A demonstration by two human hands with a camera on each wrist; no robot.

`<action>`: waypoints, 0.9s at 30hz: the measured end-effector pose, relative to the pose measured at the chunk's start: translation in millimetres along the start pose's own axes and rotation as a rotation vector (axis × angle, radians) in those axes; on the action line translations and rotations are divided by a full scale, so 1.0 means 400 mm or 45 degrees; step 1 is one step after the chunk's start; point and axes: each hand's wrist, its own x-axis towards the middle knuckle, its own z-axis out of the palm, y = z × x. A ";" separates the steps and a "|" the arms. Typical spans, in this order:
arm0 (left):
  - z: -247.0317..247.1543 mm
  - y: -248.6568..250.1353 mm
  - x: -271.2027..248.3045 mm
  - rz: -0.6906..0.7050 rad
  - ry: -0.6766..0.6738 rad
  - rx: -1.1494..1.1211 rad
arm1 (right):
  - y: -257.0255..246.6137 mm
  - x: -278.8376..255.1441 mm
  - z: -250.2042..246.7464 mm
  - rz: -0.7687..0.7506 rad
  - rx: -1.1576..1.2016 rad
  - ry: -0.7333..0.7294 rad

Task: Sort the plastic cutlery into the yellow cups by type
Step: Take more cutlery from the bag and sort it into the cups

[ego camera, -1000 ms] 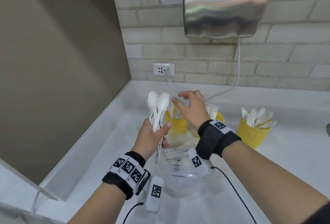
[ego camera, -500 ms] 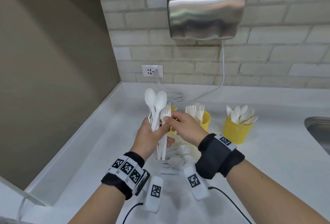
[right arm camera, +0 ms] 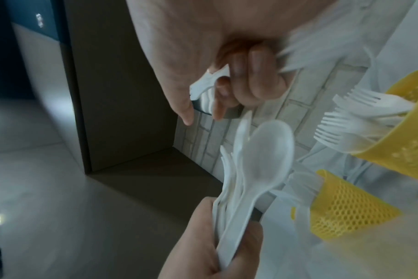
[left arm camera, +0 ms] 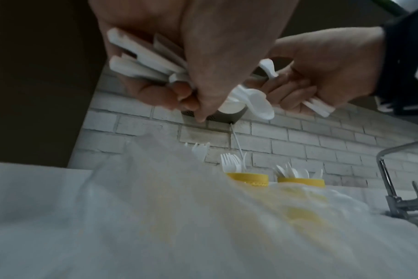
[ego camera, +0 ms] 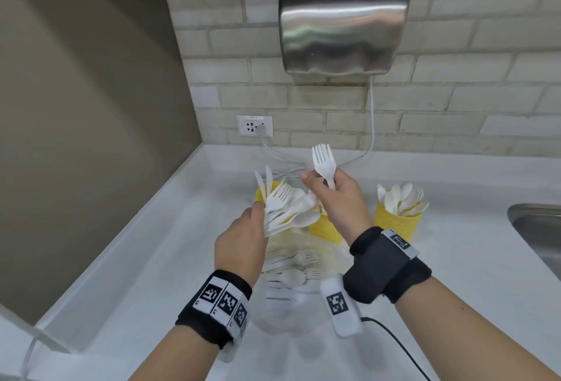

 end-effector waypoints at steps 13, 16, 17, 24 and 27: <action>0.009 -0.002 -0.026 0.130 0.038 0.074 | -0.013 0.011 -0.012 -0.032 -0.512 -0.249; -0.005 0.008 -0.030 0.071 -0.036 -0.023 | -0.015 0.015 -0.014 -0.067 -0.422 -0.161; -0.011 0.011 -0.030 0.060 -0.074 -0.049 | -0.016 0.017 -0.016 -0.084 -0.360 -0.110; -0.023 0.034 -0.032 -0.013 -0.116 -0.104 | -0.025 0.006 -0.016 -0.002 -0.136 -0.176; -0.023 0.036 -0.034 -0.017 -0.129 -0.082 | -0.030 -0.001 -0.021 0.049 -0.069 -0.237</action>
